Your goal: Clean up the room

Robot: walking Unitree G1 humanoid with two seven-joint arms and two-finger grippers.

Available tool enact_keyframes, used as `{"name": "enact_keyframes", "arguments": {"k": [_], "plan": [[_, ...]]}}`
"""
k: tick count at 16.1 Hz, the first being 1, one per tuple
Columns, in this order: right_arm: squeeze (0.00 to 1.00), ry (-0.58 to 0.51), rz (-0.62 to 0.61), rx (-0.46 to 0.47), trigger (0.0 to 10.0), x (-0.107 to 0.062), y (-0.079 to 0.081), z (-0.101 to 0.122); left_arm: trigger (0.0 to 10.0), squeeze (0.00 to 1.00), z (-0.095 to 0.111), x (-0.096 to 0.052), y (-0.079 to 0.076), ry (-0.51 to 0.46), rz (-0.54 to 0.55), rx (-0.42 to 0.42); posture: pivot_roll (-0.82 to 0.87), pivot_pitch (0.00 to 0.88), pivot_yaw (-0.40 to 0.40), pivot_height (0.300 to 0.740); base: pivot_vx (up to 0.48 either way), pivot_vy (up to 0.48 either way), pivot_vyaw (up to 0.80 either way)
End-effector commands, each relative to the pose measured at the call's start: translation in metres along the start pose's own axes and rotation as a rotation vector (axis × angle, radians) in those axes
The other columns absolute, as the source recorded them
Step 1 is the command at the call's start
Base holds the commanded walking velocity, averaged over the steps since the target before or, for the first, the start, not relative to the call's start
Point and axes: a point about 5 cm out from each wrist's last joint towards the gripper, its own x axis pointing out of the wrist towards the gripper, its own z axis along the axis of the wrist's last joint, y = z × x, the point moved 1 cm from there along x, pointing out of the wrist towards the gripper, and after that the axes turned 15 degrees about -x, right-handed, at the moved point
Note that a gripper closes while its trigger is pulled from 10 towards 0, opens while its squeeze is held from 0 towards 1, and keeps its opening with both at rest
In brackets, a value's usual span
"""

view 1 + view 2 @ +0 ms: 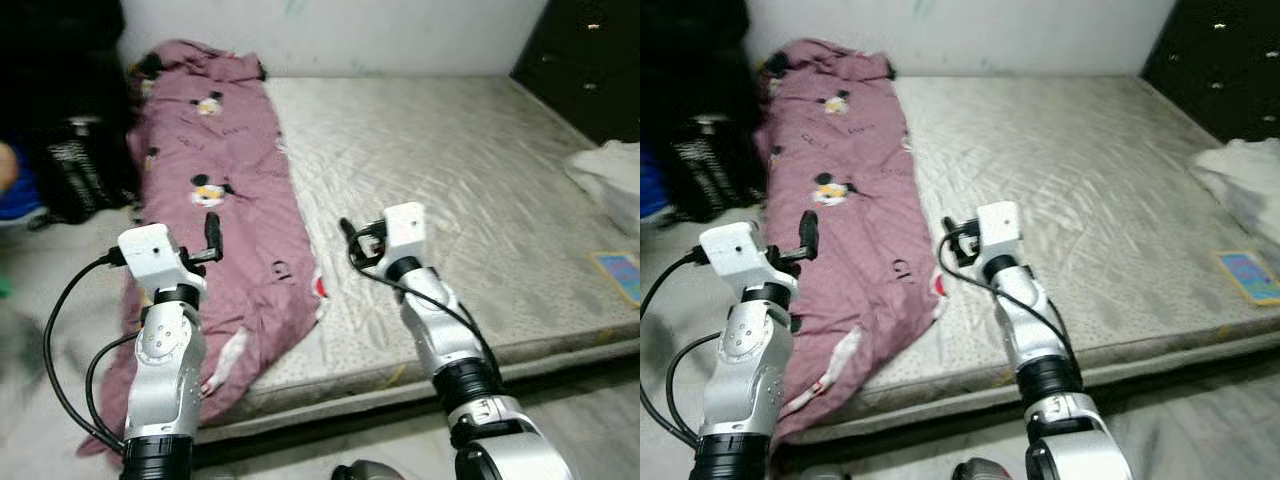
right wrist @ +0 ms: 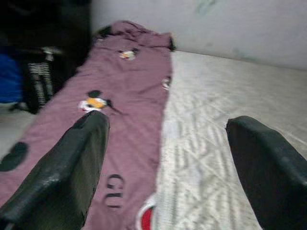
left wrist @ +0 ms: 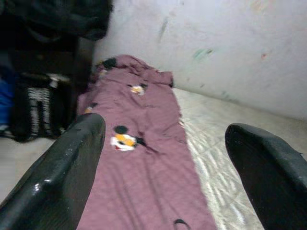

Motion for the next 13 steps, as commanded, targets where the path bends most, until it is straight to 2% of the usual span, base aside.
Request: {"name": "enact_keyframes", "arguments": {"k": [1,4,6,7,8,10,11,12,13], "plan": [[0.0,-0.006,-0.016,-0.007,10.0,0.001,-0.007,0.003,10.0,0.0,-0.001,0.0,-0.002,0.004,-0.005,0.005,0.1,0.0,-0.054,0.74,0.0,0.0,0.0],[0.0,0.004,-0.005,-0.013,10.0,0.002,-0.007,0.002,10.0,0.0,0.004,0.0,0.0,-0.017,0.022,0.029,0.1,0.0,-0.049,0.74,0.0,0.0,0.0],[0.0,0.034,-0.02,0.024,10.0,0.003,-0.009,0.0,10.0,0.0,0.018,-0.007,0.012,-0.055,0.047,0.134,0.11,0.0,-0.046,0.74,0.0,0.0,0.0],[0.0,0.051,-0.027,0.05,10.0,0.004,-0.013,-0.002,10.0,0.0,0.026,-0.011,0.023,-0.07,0.051,0.209,0.12,0.0,-0.051,0.74,0.0,0.0,0.0],[0.0,0.05,-0.034,0.045,10.0,0.004,-0.015,-0.002,10.0,0.0,0.029,-0.014,0.03,-0.068,0.058,0.239,0.13,0.0,-0.055,0.74,0.0,0.0,0.0],[0.0,0.033,-0.006,0.014,10.0,0.002,-0.015,0.002,10.0,0.0,0.033,-0.018,0.045,-0.062,0.122,0.254,0.14,0.003,-0.062,0.74,0.0,0.0,0.0],[0.0,0.033,-0.006,0.014,10.0,0.002,-0.015,0.002,10.0,0.0,0.033,-0.018,0.045,-0.062,0.122,0.254,0.14,0.003,-0.062,0.74,0.0,0.0,0.0],[0.0,0.02,0.014,-0.018,10.0,-0.002,-0.011,0.001,10.0,0.0,0.03,-0.025,0.047,-0.055,0.142,0.262,0.14,0.021,-0.053,0.74,0.0,0.0,0.72],[0.0,0.015,0.007,-0.011,10.0,-0.005,-0.008,0.002,10.0,0.0,0.024,-0.031,0.044,-0.028,0.126,0.264,0.13,0.023,-0.053,0.74,0.0,0.0,0.8]]}}
